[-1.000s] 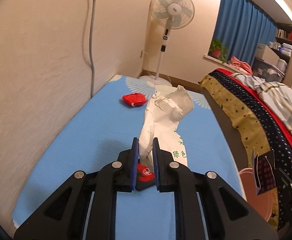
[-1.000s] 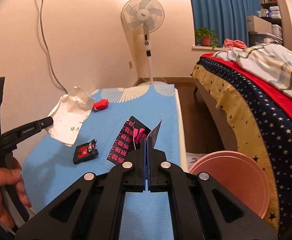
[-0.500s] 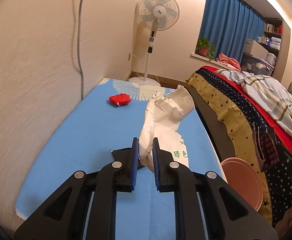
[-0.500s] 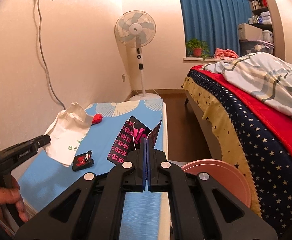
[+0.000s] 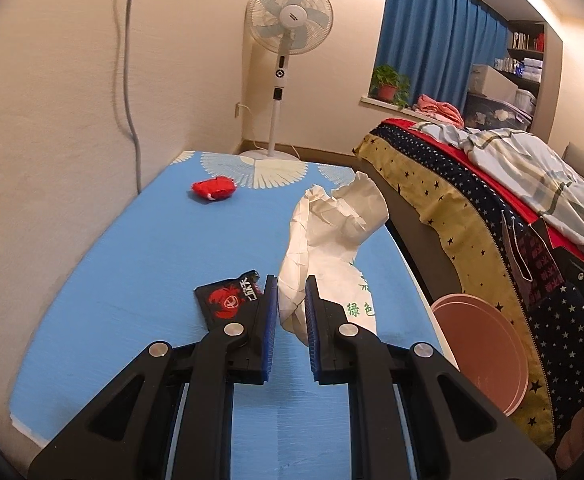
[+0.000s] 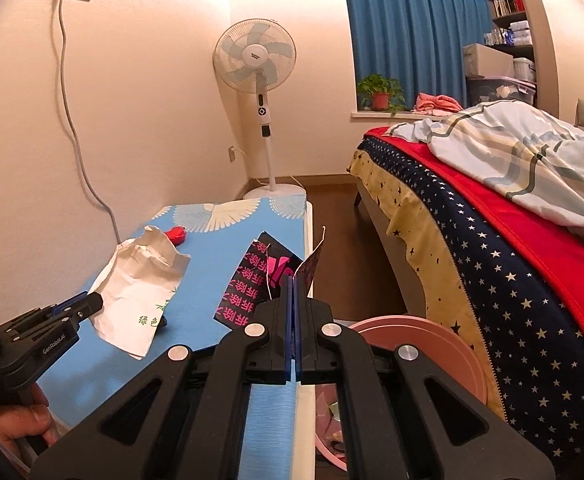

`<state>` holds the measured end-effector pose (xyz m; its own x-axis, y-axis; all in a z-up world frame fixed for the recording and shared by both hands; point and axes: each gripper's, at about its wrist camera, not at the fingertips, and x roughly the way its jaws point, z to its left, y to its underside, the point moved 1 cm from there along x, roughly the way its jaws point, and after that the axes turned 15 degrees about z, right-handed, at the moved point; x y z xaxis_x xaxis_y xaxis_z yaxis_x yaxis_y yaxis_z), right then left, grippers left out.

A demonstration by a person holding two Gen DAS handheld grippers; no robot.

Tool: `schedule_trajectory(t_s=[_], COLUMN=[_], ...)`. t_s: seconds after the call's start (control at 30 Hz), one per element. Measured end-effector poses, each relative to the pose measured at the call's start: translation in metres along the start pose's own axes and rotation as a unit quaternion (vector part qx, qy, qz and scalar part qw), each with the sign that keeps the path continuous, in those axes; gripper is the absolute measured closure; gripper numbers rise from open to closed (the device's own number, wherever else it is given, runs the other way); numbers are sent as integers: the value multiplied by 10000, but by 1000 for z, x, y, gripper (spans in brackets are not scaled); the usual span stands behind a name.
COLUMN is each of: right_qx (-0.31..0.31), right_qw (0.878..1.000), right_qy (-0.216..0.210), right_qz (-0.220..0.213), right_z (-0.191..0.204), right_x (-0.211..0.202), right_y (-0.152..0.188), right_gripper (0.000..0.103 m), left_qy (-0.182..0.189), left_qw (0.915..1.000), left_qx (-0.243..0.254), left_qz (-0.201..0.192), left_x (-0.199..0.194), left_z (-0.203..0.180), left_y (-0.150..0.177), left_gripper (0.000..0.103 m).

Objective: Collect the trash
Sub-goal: 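Carry the pink-checked wrapper and white paper bag over the pink bin and open both grippers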

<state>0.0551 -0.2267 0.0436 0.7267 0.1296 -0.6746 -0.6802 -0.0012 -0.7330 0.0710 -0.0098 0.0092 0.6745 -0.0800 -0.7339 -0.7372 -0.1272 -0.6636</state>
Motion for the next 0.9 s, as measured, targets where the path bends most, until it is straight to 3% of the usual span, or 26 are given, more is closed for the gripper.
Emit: schedule_trajectory(t_s=[0.9], right_qx=[372], right_qw=[9978], right_qy=[501], right_qz=[214], right_z=[-34], right_x=[25], right_y=[1], right_gripper=[102], left_qy=[504], left_qw=[9971], left_qx=[533], left_qz=[189], left_x=[41], left_z=[-64], left_y=[7], left_gripper=[89])
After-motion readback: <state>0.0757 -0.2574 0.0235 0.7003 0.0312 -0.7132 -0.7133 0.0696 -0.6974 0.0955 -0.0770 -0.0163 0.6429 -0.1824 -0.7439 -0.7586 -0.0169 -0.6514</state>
